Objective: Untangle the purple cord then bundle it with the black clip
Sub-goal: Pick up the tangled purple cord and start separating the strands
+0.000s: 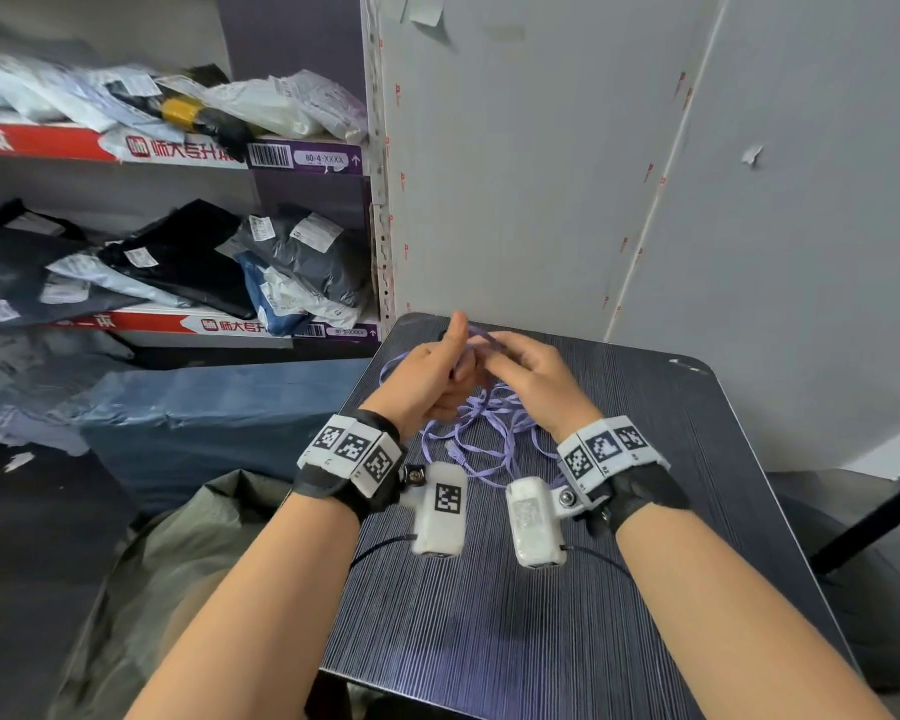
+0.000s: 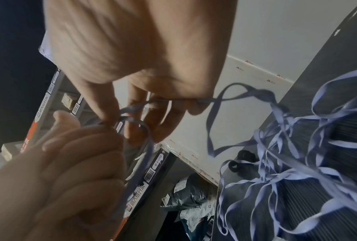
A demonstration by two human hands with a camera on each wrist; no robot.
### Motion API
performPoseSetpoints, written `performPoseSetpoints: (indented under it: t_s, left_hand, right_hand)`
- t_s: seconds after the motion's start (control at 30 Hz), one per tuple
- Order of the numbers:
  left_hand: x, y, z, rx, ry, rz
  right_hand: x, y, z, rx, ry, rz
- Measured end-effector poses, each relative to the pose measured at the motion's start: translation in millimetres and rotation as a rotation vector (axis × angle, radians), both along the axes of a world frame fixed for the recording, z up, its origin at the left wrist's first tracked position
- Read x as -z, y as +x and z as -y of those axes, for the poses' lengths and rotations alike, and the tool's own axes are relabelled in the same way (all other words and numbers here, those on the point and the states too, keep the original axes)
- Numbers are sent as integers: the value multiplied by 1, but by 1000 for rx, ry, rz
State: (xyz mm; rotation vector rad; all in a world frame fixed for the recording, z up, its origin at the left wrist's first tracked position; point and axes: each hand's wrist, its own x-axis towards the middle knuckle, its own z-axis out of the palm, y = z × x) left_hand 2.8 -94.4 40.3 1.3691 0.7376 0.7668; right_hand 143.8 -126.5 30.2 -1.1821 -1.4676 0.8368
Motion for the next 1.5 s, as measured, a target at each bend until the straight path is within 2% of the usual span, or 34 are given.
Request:
performPoseSetpoints:
  t_s: [0.2, 0.33, 0.53, 0.63, 0.8, 0.87, 0.97, 1.07, 1.2, 1.3, 1.4, 1.5]
  left_hand:
    - [7, -6, -10, -102, 9, 7]
    - [10, -9, -12, -18, -4, 44]
    - [12, -13, -16, 54, -40, 86]
    - [13, -15, -19, -3, -54, 113]
    - [15, -15, -27, -92, -40, 101]
    - [16, -15, -28, -70, -51, 99]
    - [15, -13, -26, 16, -61, 41]
    - [8, -7, -19, 98, -115, 4]
    - [4, -2, -18, 99, -170, -6]
    - [7, -1, -19, 85, -115, -23]
    - [10, 1, -17, 58, -25, -13]
    - [12, -1, -17, -41, 7, 50]
  right_hand:
    - [4, 5, 0, 87, -21, -54]
    - [3, 4, -2, 162, 2, -85]
    - [6, 7, -6, 234, -17, -4]
    - [5, 13, -7, 191, -88, -85]
    - [9, 20, -8, -15, -241, -251]
    - [8, 21, -7, 30, -213, -180]
    - [7, 20, -11, 240, -60, 43]
    - [8, 15, -17, 321, 53, 130]
    - [15, 11, -21, 341, 126, 166]
    - [18, 11, -18, 300, 148, 192]
    - [20, 12, -17, 248, 96, 229]
    - [28, 17, -18, 202, 16, 247]
